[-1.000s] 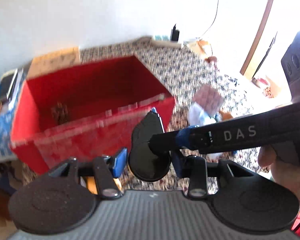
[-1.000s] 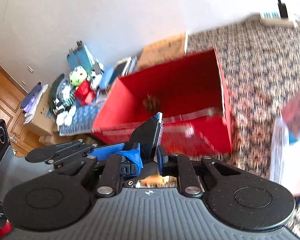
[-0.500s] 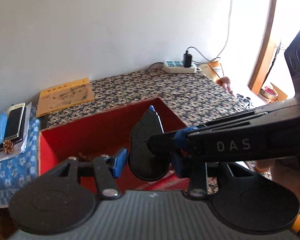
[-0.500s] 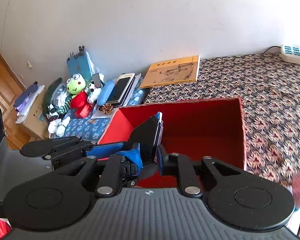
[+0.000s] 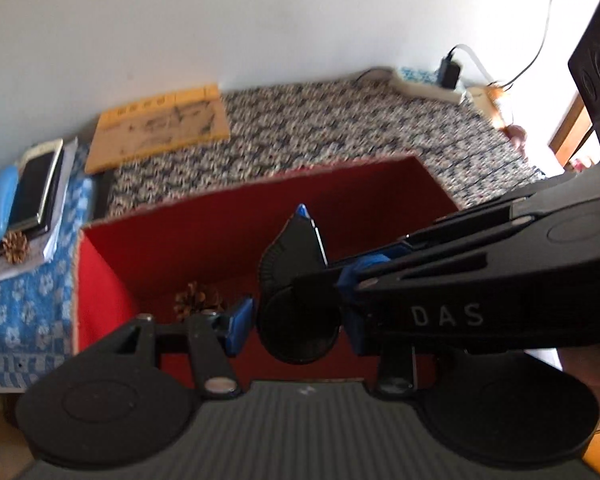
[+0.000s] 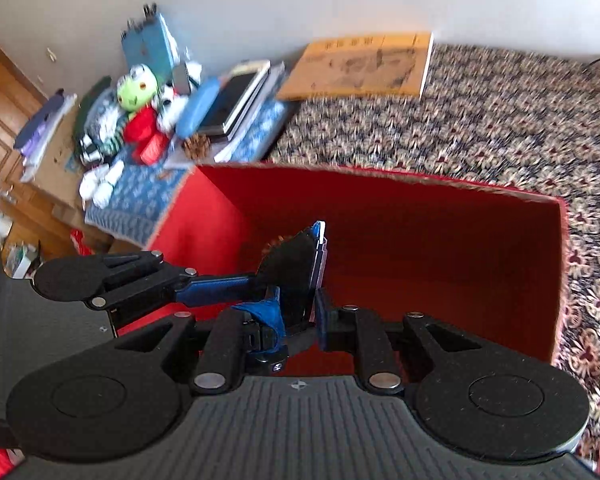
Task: Organize rigid objects
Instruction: 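Carry the black object into the red box and lower it beside the pine cone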
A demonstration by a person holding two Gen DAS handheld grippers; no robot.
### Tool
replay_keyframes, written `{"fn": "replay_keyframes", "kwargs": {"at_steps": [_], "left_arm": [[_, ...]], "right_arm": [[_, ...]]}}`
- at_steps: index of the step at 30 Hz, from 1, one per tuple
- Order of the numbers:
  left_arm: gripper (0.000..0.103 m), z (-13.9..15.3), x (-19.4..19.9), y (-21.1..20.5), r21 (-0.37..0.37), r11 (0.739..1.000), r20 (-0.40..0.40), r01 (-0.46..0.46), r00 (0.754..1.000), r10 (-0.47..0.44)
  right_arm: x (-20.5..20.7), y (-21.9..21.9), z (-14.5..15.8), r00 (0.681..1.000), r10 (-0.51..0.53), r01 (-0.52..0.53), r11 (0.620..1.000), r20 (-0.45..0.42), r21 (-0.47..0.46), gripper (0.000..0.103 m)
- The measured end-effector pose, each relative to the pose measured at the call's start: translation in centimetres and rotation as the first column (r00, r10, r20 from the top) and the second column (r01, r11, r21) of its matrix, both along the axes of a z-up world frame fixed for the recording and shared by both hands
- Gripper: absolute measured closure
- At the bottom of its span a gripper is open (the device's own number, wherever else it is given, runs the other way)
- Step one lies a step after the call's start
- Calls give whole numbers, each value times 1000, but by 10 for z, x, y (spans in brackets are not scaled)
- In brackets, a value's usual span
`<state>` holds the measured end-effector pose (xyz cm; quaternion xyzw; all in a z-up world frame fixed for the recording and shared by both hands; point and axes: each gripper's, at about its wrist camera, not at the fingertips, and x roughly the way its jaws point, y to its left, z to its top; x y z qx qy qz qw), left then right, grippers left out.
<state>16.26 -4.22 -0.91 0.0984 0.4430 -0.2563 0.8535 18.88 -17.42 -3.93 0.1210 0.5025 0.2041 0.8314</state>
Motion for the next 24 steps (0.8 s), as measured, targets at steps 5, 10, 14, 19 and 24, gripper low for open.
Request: {"fn": "replay_keyframes", "kwargs": {"at_steps": [5, 10, 14, 19, 24], "left_arm": [[63, -24, 27, -10, 48, 999, -86, -25, 996, 30], [63, -44, 49, -20, 91, 994, -151, -56, 986, 70], [63, -56, 64, -25, 133, 989, -193, -62, 977, 88], [63, -62, 76, -23, 157, 981, -218, -116, 964, 149], [63, -65, 78, -13, 130, 972, -241, -194, 945, 221]], "right_arm": [[28, -6, -27, 996, 16, -14, 1000, -83, 21, 103], [46, -11, -46, 991, 13, -6, 999, -131, 51, 103], [53, -14, -54, 989, 10, 5, 995, -150, 98, 103], [59, -12, -66, 987, -13, 32, 993, -163, 116, 103], [61, -14, -70, 986, -26, 52, 985, -163, 164, 103]]}}
